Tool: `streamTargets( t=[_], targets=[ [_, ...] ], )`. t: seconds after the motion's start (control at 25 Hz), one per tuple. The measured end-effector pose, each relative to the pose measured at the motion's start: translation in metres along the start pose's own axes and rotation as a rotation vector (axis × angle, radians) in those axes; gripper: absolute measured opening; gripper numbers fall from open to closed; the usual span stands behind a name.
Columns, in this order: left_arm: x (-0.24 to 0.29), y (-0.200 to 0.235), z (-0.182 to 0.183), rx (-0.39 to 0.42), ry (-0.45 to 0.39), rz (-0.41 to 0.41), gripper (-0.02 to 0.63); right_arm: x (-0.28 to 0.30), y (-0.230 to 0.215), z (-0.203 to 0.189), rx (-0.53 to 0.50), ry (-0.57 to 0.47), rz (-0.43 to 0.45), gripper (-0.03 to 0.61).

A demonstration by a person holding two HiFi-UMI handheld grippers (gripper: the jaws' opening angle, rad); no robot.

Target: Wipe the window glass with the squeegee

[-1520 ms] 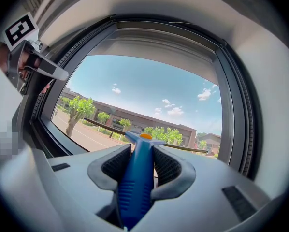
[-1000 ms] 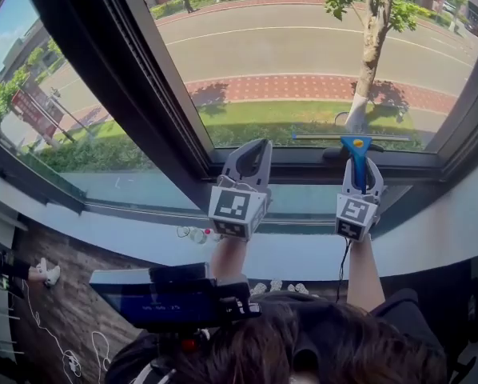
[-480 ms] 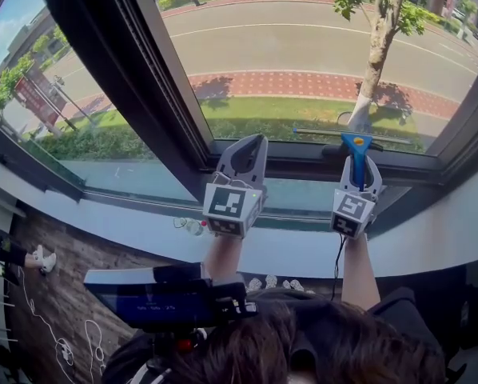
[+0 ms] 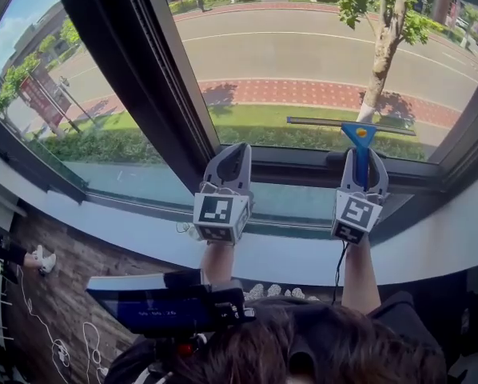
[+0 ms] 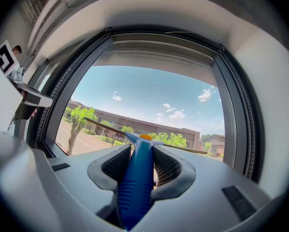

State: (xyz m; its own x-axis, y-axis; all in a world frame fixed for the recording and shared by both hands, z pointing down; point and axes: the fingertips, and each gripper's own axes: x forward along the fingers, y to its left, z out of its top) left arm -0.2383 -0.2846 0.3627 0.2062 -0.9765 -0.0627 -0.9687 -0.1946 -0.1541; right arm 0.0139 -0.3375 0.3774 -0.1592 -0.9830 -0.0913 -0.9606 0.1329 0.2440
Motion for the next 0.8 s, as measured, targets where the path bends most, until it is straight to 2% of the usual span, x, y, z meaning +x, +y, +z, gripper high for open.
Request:
streamTargets(
  t=[0.2,0.32,0.52,0.64,0.8],
  targets=[
    [0.001,0.022,0.018,0.026,-0.027,-0.035,0.002,0.001,0.026,0.036,-0.016,-0.047,-0.003,0.143],
    [0.001,0.036,0.020,0.057,-0.028,-0.078,0.001,0.004,0.037,0.060,-0.013,-0.074,-0.039,0.143],
    [-0.001,0.052,0.020,0.048,-0.026,-0.146,0.000,0.004,0.058,0.109,-0.015,-0.138,-0.088,0.143],
    [-0.003,0.052,0.032,0.024,-0.059,-0.196,0.000,0.005,0.056,0.144,-0.041,-0.235,-0.106,0.143],
    [-0.006,0.053,0.035,0.068,-0.087,-0.259,0.002,0.002,0.064,0.205,-0.067,-0.300,-0.125,0.143]
  ],
)
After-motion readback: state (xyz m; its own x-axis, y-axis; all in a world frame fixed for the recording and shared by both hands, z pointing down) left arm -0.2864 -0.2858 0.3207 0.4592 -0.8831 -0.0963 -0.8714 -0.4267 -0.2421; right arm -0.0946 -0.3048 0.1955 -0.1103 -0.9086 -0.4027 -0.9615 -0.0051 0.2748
